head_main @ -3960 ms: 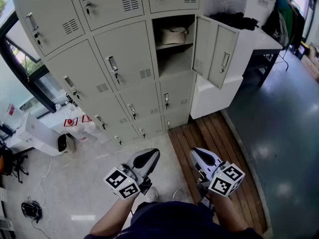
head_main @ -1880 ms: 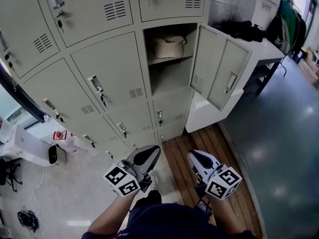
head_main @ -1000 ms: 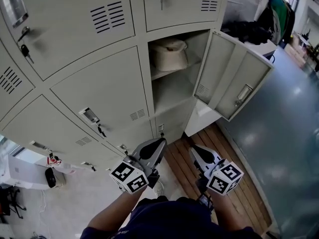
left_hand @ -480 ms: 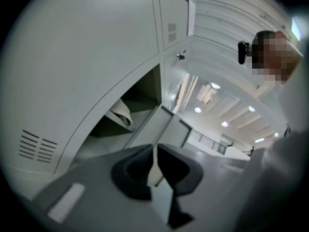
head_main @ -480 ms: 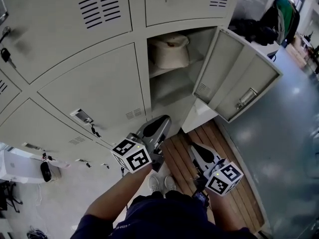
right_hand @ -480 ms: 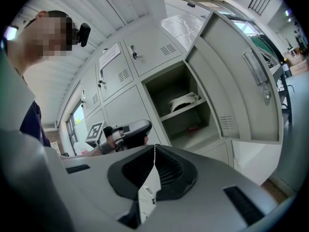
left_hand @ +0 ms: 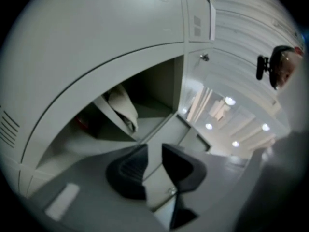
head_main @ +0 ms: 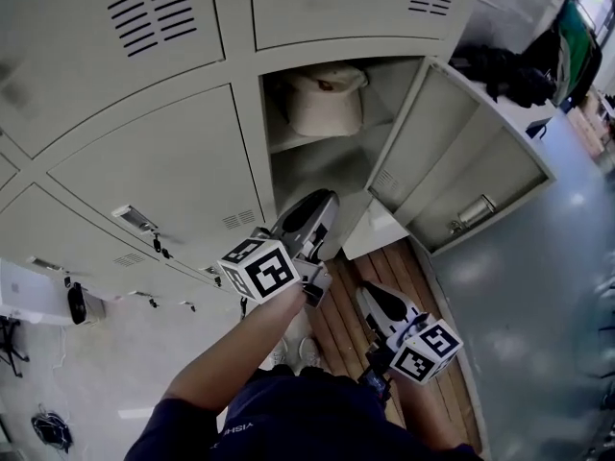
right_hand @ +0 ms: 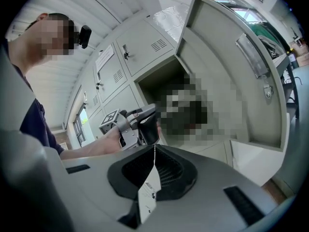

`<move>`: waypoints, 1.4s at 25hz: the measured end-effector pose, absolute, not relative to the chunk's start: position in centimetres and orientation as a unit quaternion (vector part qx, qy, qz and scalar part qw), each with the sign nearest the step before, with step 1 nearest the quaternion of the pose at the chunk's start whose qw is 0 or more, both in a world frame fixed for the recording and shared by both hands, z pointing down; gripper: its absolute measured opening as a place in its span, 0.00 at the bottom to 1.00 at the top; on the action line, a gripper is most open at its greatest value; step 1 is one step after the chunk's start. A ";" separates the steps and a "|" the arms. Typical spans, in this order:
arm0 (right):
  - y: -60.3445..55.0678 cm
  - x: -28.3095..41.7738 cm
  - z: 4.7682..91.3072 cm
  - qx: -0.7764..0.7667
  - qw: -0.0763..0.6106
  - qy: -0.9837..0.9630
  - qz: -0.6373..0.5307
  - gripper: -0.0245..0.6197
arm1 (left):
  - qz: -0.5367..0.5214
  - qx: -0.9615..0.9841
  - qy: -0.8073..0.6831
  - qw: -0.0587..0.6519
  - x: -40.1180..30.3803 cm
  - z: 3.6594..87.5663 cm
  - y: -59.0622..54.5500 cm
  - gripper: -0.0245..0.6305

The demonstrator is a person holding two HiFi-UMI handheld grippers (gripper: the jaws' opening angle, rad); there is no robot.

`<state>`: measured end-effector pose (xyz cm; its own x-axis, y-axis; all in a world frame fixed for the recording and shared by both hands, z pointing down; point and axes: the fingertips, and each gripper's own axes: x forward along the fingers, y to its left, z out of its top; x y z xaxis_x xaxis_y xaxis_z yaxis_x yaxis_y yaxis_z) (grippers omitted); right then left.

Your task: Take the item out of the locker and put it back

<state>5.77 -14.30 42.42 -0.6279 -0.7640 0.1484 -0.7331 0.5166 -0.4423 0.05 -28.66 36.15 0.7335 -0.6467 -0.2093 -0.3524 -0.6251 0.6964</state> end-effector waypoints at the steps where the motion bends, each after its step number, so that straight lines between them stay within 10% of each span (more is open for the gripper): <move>1: -14.5 6.1 42.4 -0.427 0.032 0.871 -0.238 0.05 | -0.233 0.866 -0.291 0.333 0.4 36.1 -29.3 0.15; 35: -18.9 12.9 44.6 -0.414 0.023 0.868 -0.274 0.05 | -0.382 0.727 -0.343 0.455 3.8 35.4 -42.5 0.16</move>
